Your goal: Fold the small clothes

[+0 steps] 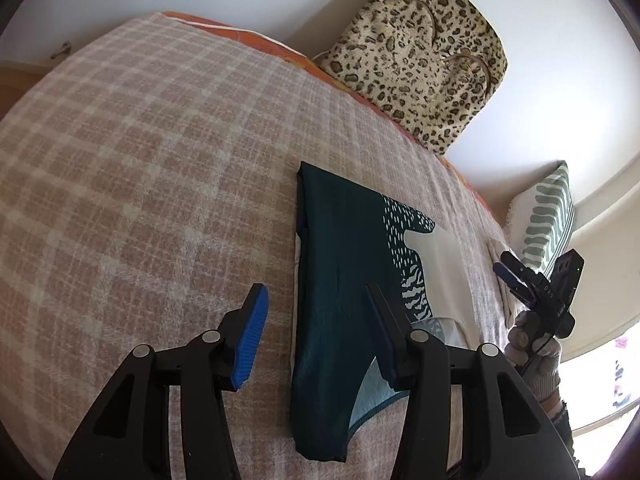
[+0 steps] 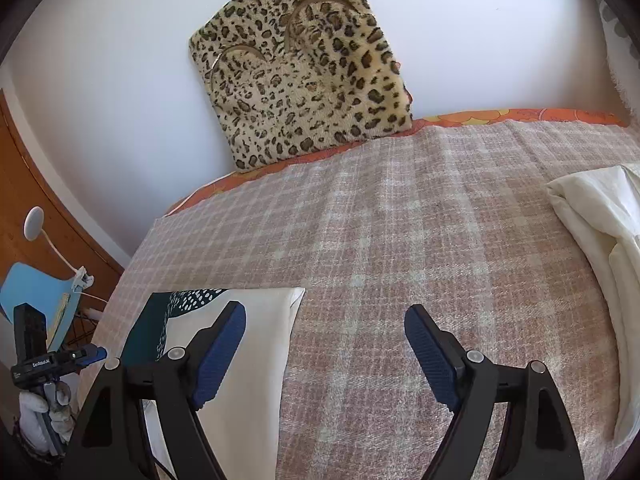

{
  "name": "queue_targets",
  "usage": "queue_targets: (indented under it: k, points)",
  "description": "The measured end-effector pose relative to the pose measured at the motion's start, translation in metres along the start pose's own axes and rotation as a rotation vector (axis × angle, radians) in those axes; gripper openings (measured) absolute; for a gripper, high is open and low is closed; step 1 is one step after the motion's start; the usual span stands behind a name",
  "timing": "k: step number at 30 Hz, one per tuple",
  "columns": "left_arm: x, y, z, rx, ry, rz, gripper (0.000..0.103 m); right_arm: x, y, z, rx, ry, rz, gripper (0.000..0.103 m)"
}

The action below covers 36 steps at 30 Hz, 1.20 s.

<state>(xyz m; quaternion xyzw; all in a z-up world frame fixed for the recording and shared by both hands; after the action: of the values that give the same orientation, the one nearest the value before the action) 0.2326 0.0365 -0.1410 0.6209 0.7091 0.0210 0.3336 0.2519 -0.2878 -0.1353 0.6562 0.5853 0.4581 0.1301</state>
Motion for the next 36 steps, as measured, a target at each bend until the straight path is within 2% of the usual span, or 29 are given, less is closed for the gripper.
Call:
queue_targets:
  k: [4, 10, 13, 17, 21, 27, 36]
  points:
    - [0.008, -0.023, -0.001, 0.044, -0.038, -0.05, 0.048, -0.001, -0.003, 0.001, 0.026, 0.094, 0.083, 0.084]
    - [0.016, -0.051, 0.008, 0.118, -0.129, -0.134, 0.047, -0.005, -0.01, 0.015, 0.1, 0.156, 0.197, 0.082]
    - [0.018, -0.055, 0.003, 0.102, -0.167, -0.17, 0.048, 0.0, -0.015, 0.02, 0.133, 0.177, 0.187, 0.079]
    - [0.014, -0.061, 0.006, 0.136, -0.229, -0.214, 0.048, 0.001, -0.02, 0.029, 0.161, 0.181, 0.187, 0.078]
    - [0.008, -0.06, 0.01, 0.129, -0.246, -0.2, 0.048, -0.003, -0.027, 0.045, 0.195, 0.235, 0.234, 0.077]
    - [-0.005, -0.058, 0.02, 0.134, -0.284, -0.174, 0.048, -0.002, -0.021, 0.055, 0.173, 0.299, 0.253, 0.077]
    - [-0.027, -0.056, 0.033, 0.135, -0.303, -0.098, 0.048, 0.007, -0.017, 0.069, 0.163, 0.361, 0.194, 0.068]
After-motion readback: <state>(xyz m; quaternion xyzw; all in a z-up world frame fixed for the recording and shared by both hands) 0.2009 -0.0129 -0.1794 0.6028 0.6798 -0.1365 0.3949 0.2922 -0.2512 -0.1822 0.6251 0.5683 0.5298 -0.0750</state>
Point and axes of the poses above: each gripper's, at about its wrist camera, not at the fingertips, and z roughly the way its jaws point, x to its left, y to its top, the point moved 5 cm from there along z, roughly the way its jaws point, and after that the axes turned 8 degrees about y, right-handed, at the moved point
